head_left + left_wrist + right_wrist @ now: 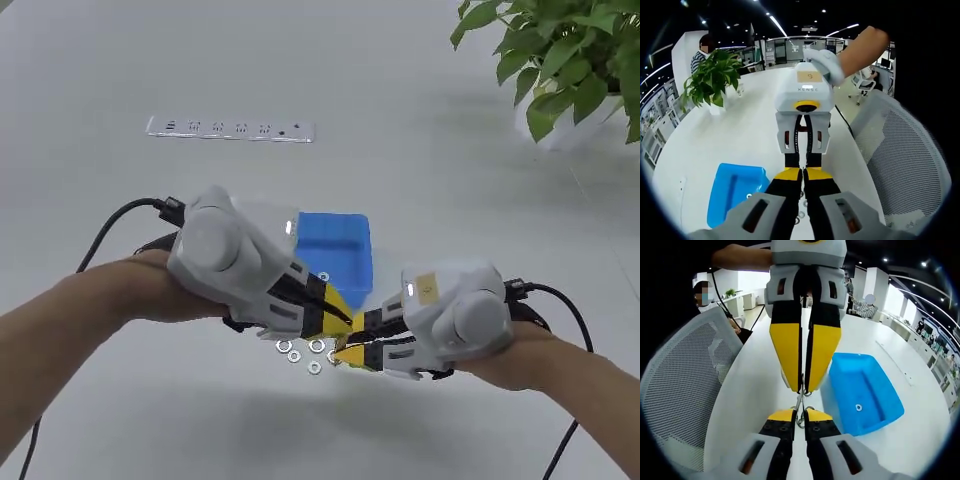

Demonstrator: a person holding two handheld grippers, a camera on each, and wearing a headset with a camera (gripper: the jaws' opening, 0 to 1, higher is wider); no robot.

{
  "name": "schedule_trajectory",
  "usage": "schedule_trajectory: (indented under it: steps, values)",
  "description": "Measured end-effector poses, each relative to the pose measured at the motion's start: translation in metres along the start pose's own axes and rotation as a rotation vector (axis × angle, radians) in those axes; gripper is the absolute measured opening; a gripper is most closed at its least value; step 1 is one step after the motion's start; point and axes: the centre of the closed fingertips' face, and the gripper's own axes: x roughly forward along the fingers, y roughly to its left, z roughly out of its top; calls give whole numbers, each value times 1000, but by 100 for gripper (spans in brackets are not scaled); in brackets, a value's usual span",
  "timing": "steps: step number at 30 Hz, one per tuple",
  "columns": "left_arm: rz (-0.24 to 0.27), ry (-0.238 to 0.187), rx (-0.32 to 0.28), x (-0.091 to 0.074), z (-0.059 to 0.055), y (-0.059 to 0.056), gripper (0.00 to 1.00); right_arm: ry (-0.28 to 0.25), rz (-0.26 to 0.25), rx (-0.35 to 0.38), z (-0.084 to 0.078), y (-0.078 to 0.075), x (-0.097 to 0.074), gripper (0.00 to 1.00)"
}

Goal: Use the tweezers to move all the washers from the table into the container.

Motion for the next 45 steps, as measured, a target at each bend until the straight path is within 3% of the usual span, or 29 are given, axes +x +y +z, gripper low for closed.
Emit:
schedule_trajectory:
  steps: [23, 24, 25, 26, 29, 45]
  values:
    - [4, 7, 3, 1, -1, 1, 4, 19, 19, 4, -1, 0, 0, 10]
    - [5, 7, 2, 1, -1, 2, 4, 29, 22, -2, -2, 0, 0, 11]
    - [2, 6, 0, 1, -1, 1, 4, 84, 41, -30, -12, 3, 0, 12]
    - [2, 5, 0, 1, -1, 1, 4, 104, 45, -54, -16, 4, 2, 14]
    - [0, 4, -1, 1, -1, 1, 4, 69, 30, -6, -13, 2, 2, 13]
    - [6, 6, -6, 1, -2, 5, 4, 72, 19, -44, -9, -1, 8, 12]
